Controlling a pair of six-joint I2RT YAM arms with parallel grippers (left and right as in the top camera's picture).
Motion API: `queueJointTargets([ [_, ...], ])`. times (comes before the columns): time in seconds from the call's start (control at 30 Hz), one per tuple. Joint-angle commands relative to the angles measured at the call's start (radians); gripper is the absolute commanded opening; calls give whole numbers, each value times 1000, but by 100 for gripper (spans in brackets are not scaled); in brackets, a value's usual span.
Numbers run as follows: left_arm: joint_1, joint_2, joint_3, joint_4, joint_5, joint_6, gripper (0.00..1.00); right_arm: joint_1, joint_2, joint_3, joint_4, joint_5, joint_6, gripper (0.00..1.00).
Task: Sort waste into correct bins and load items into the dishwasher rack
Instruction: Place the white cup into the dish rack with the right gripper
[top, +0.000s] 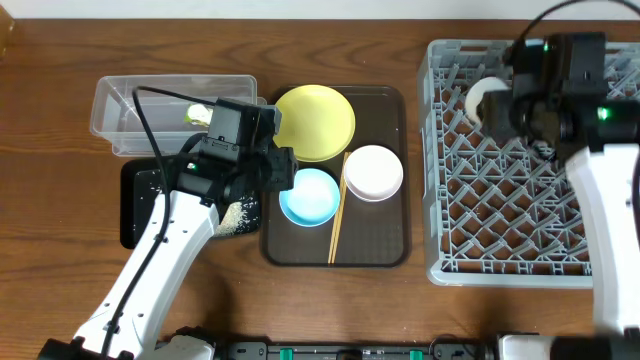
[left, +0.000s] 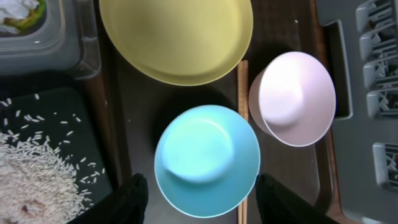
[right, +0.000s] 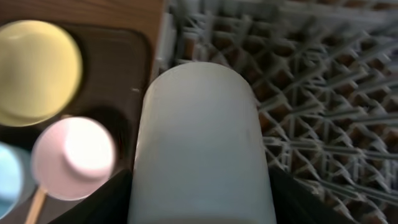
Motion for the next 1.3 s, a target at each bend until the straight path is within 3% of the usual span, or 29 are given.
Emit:
queueJointTargets([
  [0.0,5,-7,6,-11,-21,10,58,-47,68,78,-37,49,38,1],
  [0.43,5,-6,6,-23,-21,10,59,-198,98,70,-405,49,72,1],
  [0.8,5,-6,6,-23,-21,10,58,-221,100,-134,-261,50,101,1],
  [1.27,5,-6,6,-23,-21,10,58,-232,101,-210,-190,49,109,5],
])
